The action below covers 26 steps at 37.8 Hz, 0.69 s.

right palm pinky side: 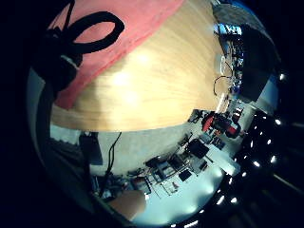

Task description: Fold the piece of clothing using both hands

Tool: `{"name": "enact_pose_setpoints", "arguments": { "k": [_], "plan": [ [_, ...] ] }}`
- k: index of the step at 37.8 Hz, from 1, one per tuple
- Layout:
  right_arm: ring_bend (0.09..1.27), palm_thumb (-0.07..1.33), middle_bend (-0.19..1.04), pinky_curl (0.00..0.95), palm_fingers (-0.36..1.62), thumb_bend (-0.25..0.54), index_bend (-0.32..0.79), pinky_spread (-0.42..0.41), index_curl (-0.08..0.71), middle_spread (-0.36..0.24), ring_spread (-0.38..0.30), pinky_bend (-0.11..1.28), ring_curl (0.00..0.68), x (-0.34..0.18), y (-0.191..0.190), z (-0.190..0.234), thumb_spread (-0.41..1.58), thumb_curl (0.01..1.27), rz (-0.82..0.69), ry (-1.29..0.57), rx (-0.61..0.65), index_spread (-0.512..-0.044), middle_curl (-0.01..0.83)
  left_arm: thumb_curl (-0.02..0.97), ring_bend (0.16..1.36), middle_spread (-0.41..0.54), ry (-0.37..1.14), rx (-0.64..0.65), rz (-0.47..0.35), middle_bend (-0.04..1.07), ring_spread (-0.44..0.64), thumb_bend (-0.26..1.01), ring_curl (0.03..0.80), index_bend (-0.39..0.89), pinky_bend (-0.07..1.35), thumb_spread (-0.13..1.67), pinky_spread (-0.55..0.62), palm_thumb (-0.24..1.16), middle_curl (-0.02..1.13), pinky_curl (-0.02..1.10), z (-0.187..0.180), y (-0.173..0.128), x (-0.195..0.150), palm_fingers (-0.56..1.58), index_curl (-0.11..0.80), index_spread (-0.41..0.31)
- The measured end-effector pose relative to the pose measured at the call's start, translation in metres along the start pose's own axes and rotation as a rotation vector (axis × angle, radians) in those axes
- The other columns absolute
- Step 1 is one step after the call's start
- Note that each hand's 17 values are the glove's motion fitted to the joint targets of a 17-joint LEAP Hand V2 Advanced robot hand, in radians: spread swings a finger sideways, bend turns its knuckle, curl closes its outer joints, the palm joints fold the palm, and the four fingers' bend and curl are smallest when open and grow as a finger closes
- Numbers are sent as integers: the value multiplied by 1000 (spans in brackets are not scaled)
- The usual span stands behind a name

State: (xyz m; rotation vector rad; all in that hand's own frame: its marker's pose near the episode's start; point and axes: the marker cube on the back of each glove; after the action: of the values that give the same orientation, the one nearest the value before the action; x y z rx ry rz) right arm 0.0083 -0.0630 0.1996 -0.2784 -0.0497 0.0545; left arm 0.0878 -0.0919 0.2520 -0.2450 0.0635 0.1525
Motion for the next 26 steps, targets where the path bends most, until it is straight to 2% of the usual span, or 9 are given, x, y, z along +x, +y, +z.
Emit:
{"name": "enact_pose_setpoints", "arguments": {
  "k": [7,14,15,16,17,18,19,21,26],
  "plan": [
    [563,699,257,365,801,-9,79,-55,150,-112,-136,533,382,3,-20,24,1051,298,-9,19,142,-317,405,289,571,-14,-20,102,-33,172,83,-15,278,231,435,927,151,202,338,321,-4,0,-1,495,316,-93],
    [542,841,249,354,1019,25,148,-146,188,-142,-177,508,373,8,-36,33,1008,333,-35,-73,338,-313,408,295,549,-118,-14,204,-38,147,-51,-1,289,196,483,974,-69,281,333,339,-15,-10,-7,746,342,-162],
    [537,851,238,355,1029,23,141,-157,193,-144,-180,509,373,10,-41,34,1003,334,-32,-71,368,-313,406,295,540,-131,-5,207,-42,152,-67,-2,291,189,486,982,-92,290,334,342,-16,-13,-9,767,344,-168],
    [557,941,240,356,1145,75,181,-186,212,-145,-186,498,385,11,-44,35,1014,354,-28,-70,387,-306,411,314,528,-157,5,205,-45,182,-120,60,294,219,495,1019,-153,399,346,348,-17,-15,-11,890,358,-189],
    [532,897,225,358,1061,38,149,-179,212,-146,-184,497,377,12,-45,35,1002,344,-25,-69,396,-310,408,305,519,-159,16,197,-47,152,-113,31,287,188,480,1013,-158,367,331,338,-19,-17,-12,846,350,-188],
    [550,973,233,361,1162,81,175,-204,228,-148,-193,491,390,13,-46,34,1009,360,-23,-69,399,-304,415,318,508,-179,26,186,-49,187,-159,75,295,225,474,1039,-199,447,348,346,-20,-18,-13,944,368,-207],
    [550,969,227,364,1150,71,166,-208,233,-149,-193,487,394,13,-46,34,1004,359,-22,-70,398,-303,415,313,497,-183,36,172,-51,158,-159,56,291,196,473,1040,-205,430,338,344,-23,-18,-14,910,361,-207],
    [589,1035,281,362,1279,100,168,-239,251,-152,-207,457,411,14,-45,32,1001,372,-24,-76,393,-294,435,323,457,-219,54,147,-48,227,-217,89,289,254,417,1067,-253,504,362,335,-29,-14,-15,1061,386,-240],
    [603,1074,319,371,1304,93,167,-271,279,-155,-220,462,424,6,-7,1,987,379,-32,-92,378,-288,451,317,426,-271,70,140,2,350,-286,88,315,236,314,1114,-298,552,424,338,-62,8,-12,1175,407,-270]
  ]
}}
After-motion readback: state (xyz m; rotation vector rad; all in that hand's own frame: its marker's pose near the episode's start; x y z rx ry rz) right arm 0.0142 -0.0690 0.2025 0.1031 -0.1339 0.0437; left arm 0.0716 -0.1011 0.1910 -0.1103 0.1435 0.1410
